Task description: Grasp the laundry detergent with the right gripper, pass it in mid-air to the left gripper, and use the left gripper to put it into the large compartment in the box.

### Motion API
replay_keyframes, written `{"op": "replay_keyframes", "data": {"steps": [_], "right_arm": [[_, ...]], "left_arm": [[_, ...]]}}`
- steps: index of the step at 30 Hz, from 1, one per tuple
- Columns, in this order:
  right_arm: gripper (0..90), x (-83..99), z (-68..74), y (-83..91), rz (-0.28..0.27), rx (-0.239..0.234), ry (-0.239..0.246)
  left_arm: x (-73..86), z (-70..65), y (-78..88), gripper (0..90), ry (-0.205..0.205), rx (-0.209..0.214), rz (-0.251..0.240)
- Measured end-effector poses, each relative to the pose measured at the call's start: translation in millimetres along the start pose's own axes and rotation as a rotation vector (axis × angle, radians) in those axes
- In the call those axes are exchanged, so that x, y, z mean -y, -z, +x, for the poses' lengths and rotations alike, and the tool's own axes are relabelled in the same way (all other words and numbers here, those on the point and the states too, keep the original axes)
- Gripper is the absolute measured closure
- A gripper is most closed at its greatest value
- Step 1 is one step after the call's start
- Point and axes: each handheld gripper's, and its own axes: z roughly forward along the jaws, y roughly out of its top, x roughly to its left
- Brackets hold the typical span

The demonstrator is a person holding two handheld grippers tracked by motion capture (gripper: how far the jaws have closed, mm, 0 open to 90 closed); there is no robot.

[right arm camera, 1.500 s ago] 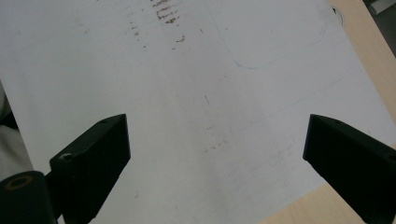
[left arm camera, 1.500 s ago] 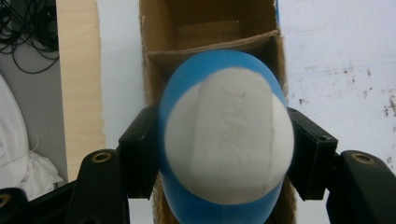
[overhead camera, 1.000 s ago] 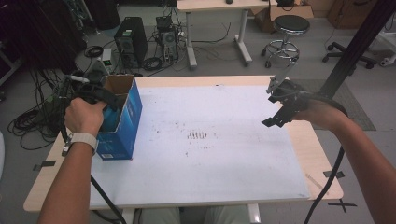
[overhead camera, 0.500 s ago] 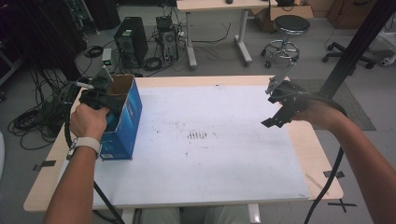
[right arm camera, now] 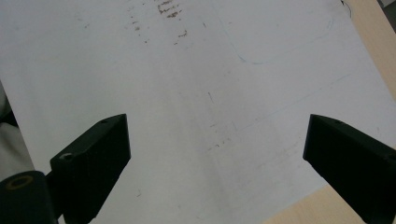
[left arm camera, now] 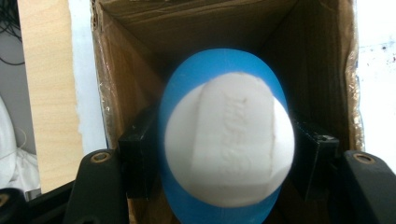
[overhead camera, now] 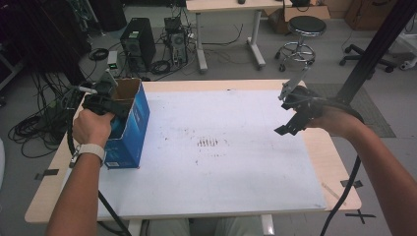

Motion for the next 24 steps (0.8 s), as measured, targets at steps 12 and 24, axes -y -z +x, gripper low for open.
{"op": "replay_keyframes", "data": {"steps": [12, 24], "right_arm": [[7.2, 1.6, 1.9, 3.2, -0.002, 0.004, 0.000], [7.2, 2.6, 5.8, 8.8, -0.007, 0.013, 0.002]], "left_arm": [[-0.1, 5.4, 21.1, 29.1, -0.004, 0.029, -0.044], [-4.0, -2.7, 57.7, 16.7, -0.049, 0.037, -0.056]]}}
